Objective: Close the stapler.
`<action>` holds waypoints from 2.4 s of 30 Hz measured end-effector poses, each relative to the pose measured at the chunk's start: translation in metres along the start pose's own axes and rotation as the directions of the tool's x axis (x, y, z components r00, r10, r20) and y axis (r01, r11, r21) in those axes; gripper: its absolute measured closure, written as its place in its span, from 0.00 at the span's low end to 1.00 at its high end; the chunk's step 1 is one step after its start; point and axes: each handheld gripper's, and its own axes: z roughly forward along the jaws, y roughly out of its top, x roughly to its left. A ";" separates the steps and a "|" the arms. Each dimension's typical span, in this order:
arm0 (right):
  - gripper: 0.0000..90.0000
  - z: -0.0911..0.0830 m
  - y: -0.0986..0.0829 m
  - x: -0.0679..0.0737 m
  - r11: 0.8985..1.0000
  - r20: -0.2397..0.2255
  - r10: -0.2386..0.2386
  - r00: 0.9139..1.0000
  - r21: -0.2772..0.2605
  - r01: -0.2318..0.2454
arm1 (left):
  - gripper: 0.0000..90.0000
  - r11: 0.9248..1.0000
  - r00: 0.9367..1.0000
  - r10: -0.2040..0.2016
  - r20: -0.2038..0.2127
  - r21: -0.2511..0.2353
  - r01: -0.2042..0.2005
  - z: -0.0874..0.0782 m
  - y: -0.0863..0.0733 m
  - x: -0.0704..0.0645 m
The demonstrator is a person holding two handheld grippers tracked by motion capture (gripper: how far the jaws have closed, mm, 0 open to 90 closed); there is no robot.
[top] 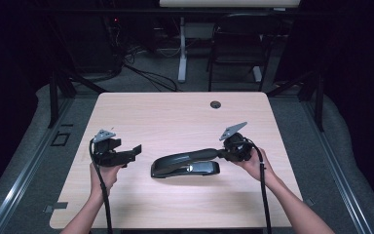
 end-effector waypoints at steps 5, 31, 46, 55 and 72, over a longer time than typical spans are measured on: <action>1.00 -0.006 -0.008 -0.005 1.000 0.009 0.014 1.000 0.006 -0.014 | 0.11 1.000 1.000 0.000 -0.003 0.001 0.000 0.000 0.000 0.000; 1.00 -0.005 0.009 0.016 1.000 0.035 -0.010 0.999 0.000 0.010 | 0.11 1.000 1.000 0.006 0.002 0.009 -0.006 0.002 0.000 0.000; 1.00 0.004 0.002 0.010 1.000 0.002 0.013 1.000 0.027 -0.013 | 0.11 1.000 1.000 0.016 0.000 0.017 -0.016 0.003 0.000 -0.002; 1.00 0.003 0.001 0.008 0.999 -0.008 0.032 0.999 0.018 -0.032 | 0.11 1.000 1.000 0.022 0.002 0.016 -0.022 0.004 0.000 -0.002; 0.91 -0.020 0.010 0.015 0.997 0.014 0.020 1.000 -0.076 -0.019 | 0.11 0.998 0.999 0.051 0.002 0.023 -0.051 0.004 0.000 -0.005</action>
